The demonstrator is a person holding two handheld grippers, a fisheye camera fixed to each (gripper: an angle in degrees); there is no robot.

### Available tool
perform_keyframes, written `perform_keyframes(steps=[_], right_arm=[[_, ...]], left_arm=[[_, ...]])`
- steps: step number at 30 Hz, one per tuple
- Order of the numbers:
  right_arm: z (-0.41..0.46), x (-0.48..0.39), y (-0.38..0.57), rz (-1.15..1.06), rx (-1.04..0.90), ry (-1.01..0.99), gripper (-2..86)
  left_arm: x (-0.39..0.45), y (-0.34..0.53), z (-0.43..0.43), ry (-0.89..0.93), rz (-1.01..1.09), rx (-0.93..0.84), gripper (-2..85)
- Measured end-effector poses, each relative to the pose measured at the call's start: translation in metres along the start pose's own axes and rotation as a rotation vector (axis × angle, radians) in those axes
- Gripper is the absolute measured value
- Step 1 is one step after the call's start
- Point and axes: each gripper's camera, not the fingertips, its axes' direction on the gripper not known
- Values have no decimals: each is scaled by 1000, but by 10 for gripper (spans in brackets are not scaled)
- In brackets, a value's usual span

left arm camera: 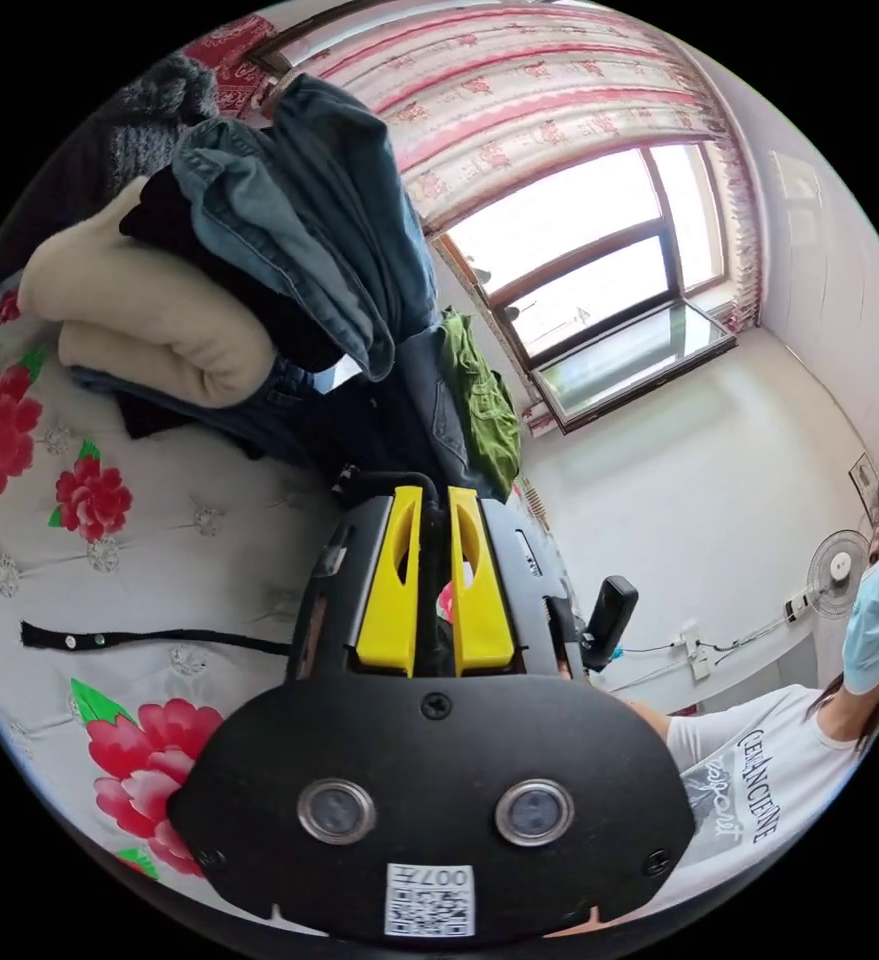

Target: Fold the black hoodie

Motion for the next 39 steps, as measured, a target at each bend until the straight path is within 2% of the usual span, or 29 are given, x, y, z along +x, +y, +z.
perform_keyframes(steps=[3, 6, 8, 11, 13, 17, 20, 25, 27, 31, 34, 39], right_arm=[[-31, 19, 12, 66, 48, -1, 95], [-66, 31, 49, 140, 114, -6, 96], [-89, 34, 80, 198, 166, -30, 100], [-126, 38, 135, 291, 251, -95, 109], [-144, 30, 149, 260, 237, -80, 117], [-171, -11, 130, 8, 74, 2, 131], [-171, -59, 114, -246, -46, 174, 125], [-121, -117, 97, -521, -212, 320, 62], [-109, -135, 96, -612, -360, 344, 28], [-143, -171, 126, -667, -323, 372, 12], [-129, -186, 160, -547, -294, 317, 10], [0, -168, 235, -278, -409, 232, 23]], left_arm=[[60, 26, 1, -1, 182, -13, 49], [151, 92, 0, 25, 517, -41, 50], [208, 172, 0, 33, 792, -98, 50], [229, 259, 4, 35, 935, -156, 50], [226, 290, 8, 54, 936, -212, 50], [223, 326, 11, 129, 952, -281, 50], [225, 346, 23, 110, 995, -342, 50], [216, 369, 45, 117, 1021, -429, 50], [216, 375, 51, 62, 1060, -473, 50], [212, 402, 54, -120, 1182, -579, 50], [194, 434, 75, -97, 1160, -671, 50], [123, 527, 153, -157, 1060, -1000, 51]])
